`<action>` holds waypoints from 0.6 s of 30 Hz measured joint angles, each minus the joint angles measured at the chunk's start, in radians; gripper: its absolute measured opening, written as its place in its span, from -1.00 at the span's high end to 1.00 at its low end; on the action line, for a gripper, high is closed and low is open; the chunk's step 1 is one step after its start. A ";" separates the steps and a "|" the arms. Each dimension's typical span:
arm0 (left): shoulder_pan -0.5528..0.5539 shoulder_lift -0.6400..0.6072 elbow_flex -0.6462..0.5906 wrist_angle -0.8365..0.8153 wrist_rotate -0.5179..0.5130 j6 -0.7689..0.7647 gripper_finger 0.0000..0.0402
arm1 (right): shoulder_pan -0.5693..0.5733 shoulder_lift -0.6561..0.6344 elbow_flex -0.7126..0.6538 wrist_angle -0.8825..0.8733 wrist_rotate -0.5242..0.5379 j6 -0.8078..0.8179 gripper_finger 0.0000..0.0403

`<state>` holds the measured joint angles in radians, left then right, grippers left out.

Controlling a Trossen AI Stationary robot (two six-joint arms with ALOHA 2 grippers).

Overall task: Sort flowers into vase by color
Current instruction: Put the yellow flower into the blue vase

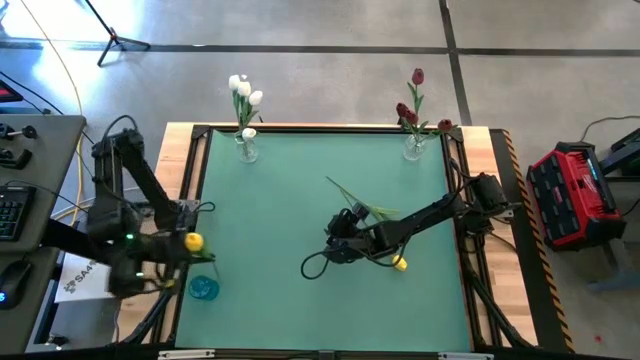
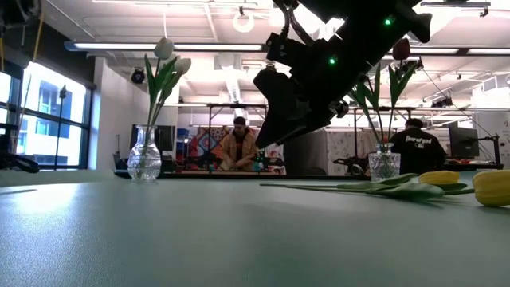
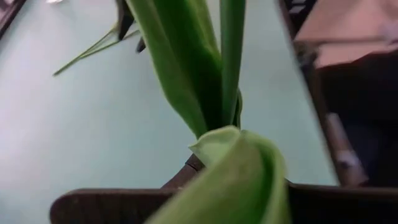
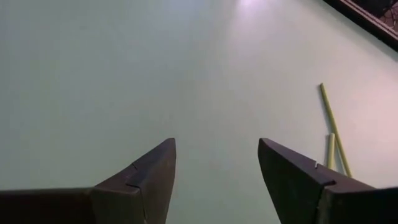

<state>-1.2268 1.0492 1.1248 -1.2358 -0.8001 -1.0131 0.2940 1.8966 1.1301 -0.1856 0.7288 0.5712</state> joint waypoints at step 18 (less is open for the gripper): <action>-0.305 -0.078 0.099 -0.290 -0.019 -0.298 1.00 | -0.020 0.000 0.000 0.097 -0.058 0.010 -0.07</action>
<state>-1.5314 0.9714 1.2241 -1.5263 -0.8188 -1.3110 0.2737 1.8969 1.1301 -0.0887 0.6708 0.5812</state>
